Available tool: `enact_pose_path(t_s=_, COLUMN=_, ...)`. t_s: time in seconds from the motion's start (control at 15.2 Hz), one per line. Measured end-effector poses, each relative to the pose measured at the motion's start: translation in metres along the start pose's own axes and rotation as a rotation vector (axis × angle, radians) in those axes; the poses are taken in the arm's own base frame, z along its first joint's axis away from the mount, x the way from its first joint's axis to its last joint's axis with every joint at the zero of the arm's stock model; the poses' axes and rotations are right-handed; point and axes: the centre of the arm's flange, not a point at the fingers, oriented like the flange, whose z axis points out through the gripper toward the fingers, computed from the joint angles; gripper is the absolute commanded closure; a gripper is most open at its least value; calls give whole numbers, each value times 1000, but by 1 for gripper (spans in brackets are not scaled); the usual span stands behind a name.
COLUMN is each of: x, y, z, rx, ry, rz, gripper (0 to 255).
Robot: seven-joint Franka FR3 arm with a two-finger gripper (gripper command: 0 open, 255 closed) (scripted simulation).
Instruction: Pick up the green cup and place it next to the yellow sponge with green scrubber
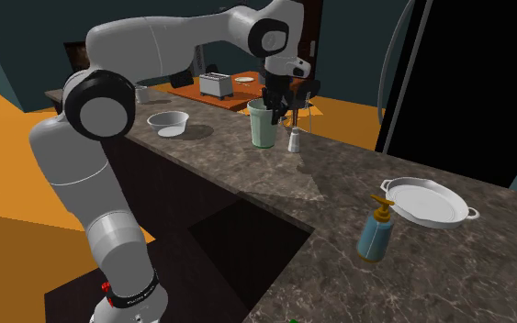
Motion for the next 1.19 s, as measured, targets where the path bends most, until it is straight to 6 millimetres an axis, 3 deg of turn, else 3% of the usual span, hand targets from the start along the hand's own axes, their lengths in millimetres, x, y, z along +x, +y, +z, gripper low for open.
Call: enact_pose_path(t_s=1.19, x=1, y=-20, z=-94, rx=0, ry=0, rz=0, gripper=255)
